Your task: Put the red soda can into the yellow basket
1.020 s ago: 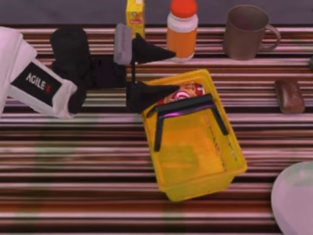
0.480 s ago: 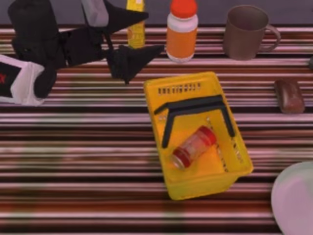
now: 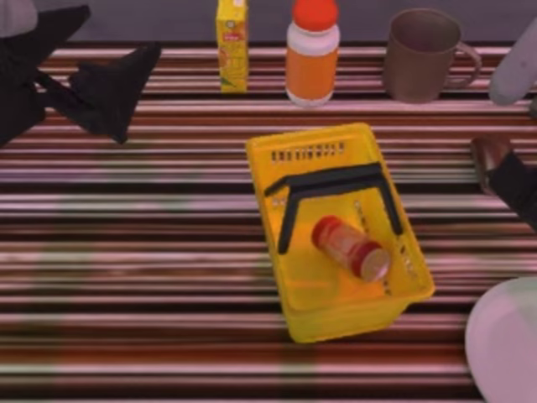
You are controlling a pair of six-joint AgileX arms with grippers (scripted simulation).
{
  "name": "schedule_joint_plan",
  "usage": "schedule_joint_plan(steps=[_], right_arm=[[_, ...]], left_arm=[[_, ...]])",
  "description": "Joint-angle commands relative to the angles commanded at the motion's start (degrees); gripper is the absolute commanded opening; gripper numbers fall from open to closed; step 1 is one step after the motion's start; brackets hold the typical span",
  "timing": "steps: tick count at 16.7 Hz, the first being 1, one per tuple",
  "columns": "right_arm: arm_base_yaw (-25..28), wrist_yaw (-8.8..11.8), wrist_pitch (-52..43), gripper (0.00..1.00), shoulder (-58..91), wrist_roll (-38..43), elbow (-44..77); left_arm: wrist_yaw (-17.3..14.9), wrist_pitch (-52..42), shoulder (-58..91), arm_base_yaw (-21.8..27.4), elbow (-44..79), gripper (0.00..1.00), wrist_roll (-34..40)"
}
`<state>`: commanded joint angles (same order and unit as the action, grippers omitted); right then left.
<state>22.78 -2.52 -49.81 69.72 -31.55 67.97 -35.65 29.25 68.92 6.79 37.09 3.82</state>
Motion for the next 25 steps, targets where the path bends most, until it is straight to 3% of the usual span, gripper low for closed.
schedule_joint_plan(steps=[7,12,15,25], right_arm=[[12.29,-1.45,-27.14,1.00,42.18,-17.27,40.76],[17.99,-2.40,-38.85,1.00,59.67,-25.19,59.25],[19.44,-2.75,-41.63,1.00,63.36,-27.19,63.65],[19.38,-2.77,-37.61,1.00,62.44,-27.52,58.46]], left_arm=[[21.37,-19.17,-44.15,-5.17,-23.04,1.00,-0.69],[32.41,-27.23,-63.93,-7.31,-34.10,1.00,-2.91],[35.41,-29.10,-68.56,-7.88,-36.88,1.00,-3.75],[35.65,-29.25,-68.92,-7.93,-37.09,1.00,-3.82]])
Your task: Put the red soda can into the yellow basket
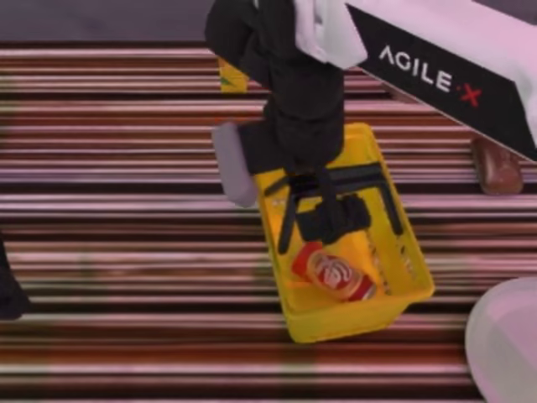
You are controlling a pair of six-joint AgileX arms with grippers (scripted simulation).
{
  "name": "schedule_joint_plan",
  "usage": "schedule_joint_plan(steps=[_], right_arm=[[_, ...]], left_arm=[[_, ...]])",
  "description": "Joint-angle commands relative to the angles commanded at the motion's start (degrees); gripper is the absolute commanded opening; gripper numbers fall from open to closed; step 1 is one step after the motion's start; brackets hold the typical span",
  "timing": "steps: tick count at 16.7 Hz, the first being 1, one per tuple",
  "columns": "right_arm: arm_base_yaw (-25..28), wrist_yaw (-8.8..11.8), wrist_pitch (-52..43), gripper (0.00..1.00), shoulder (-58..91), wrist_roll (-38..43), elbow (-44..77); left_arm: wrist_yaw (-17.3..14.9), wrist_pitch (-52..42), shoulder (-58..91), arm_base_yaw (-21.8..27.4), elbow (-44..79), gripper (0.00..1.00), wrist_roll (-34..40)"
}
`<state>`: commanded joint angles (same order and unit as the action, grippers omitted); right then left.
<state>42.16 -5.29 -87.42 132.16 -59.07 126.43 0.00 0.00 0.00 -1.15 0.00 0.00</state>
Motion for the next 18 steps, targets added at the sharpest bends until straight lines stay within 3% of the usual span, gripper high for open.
schedule_joint_plan(steps=[5,18], right_arm=[[-0.02,0.00,1.45,1.00,-0.36,-0.04,-1.67],[-0.02,0.00,1.45,0.02,-0.36,-0.04,-1.67]], left_arm=[[0.00,0.00,0.00,0.00,0.00,1.00,0.00],[0.00,0.00,0.00,0.00,0.00,1.00,0.00]])
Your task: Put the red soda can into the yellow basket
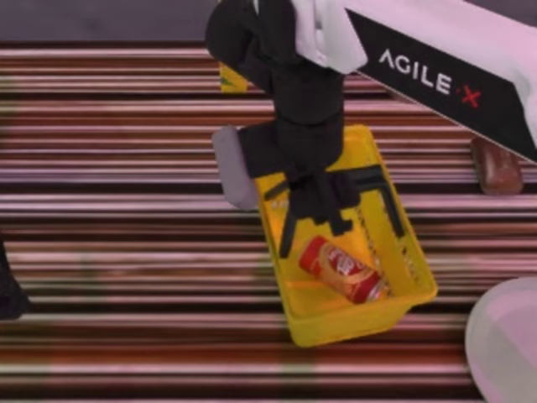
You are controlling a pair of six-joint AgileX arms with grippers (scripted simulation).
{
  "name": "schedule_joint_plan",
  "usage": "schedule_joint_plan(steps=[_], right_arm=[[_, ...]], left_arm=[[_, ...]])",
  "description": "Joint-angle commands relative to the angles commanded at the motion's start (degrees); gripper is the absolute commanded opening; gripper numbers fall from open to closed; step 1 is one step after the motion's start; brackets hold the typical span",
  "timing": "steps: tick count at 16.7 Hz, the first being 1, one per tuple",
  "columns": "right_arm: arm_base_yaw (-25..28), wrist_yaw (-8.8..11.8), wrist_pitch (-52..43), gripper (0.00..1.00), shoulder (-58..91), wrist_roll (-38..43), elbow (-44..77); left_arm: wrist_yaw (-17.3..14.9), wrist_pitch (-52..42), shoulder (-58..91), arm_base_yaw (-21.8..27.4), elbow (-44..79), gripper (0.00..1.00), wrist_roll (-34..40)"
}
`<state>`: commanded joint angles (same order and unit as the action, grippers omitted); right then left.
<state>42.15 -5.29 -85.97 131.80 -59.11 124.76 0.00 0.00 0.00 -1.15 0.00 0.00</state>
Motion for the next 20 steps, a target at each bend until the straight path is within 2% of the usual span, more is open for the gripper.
schedule_joint_plan(steps=[20], right_arm=[[0.00,0.00,0.00,0.00,0.00,0.00,0.00]], left_arm=[[0.00,0.00,0.00,0.00,0.00,1.00,0.00]])
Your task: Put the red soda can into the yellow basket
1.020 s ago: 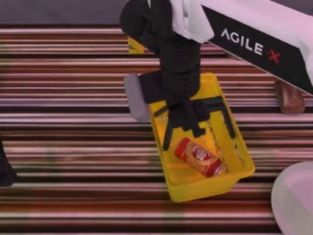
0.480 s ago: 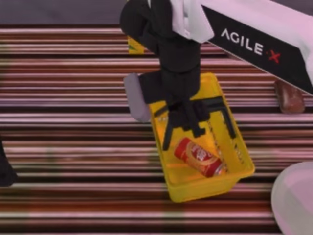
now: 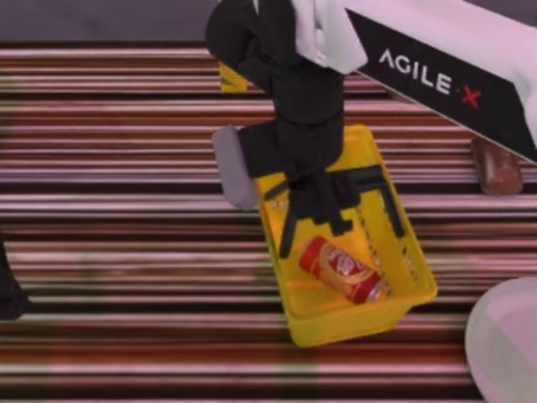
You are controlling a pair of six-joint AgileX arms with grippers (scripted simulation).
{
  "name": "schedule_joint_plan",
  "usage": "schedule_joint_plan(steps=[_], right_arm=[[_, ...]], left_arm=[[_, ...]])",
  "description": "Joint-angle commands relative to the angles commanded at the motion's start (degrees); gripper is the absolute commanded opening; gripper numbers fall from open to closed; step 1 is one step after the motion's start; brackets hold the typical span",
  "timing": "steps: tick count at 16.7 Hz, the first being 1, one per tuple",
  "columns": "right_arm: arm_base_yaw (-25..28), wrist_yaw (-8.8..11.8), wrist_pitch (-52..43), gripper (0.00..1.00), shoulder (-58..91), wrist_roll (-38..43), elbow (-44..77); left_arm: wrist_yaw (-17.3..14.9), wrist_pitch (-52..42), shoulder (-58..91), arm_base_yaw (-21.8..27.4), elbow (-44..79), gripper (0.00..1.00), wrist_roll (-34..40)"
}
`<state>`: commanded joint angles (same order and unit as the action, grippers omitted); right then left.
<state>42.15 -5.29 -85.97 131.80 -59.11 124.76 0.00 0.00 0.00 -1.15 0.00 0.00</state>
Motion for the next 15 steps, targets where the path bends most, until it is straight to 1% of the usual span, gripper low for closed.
schedule_joint_plan(steps=[12,15], right_arm=[[-0.02,-0.03,-0.21,0.00,0.06,-0.04,0.26],[-0.62,-0.12,-4.32,0.00,-0.20,-0.76,4.12]], left_arm=[[0.00,0.00,0.00,0.00,0.00,1.00,0.00],[0.00,0.00,0.00,0.00,0.00,1.00,0.00]])
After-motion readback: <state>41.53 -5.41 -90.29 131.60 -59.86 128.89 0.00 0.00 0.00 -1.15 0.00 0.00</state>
